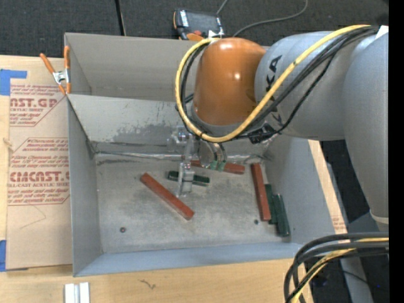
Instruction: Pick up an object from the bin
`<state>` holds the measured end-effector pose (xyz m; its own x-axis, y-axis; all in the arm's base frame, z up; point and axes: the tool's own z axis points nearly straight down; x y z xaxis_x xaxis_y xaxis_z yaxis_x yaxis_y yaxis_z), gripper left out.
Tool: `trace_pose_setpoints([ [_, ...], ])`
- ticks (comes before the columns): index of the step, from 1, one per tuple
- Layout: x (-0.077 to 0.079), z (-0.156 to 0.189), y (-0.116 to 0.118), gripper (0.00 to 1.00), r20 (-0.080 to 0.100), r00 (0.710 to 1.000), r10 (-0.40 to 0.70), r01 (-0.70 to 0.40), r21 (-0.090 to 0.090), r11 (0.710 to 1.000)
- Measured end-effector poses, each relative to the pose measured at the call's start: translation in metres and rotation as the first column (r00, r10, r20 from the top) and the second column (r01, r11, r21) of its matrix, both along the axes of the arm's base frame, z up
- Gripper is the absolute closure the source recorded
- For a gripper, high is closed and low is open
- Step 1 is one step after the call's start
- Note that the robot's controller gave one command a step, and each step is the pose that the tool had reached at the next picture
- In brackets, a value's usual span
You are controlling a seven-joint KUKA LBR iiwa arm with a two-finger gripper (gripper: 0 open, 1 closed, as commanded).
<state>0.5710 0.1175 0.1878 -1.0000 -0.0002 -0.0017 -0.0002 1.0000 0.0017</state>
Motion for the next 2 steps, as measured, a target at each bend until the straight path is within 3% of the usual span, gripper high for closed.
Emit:
trace_pose_setpoints([
  [1,0.0216,-0.1201,-0.0602,0.0,-0.004,0.983,-0.186,0.186,-0.001,0.983],
  [2,0.0224,-0.1191,-0.0593,0.0,0.0,0.983,-0.185,0.185,0.0,0.983],
])
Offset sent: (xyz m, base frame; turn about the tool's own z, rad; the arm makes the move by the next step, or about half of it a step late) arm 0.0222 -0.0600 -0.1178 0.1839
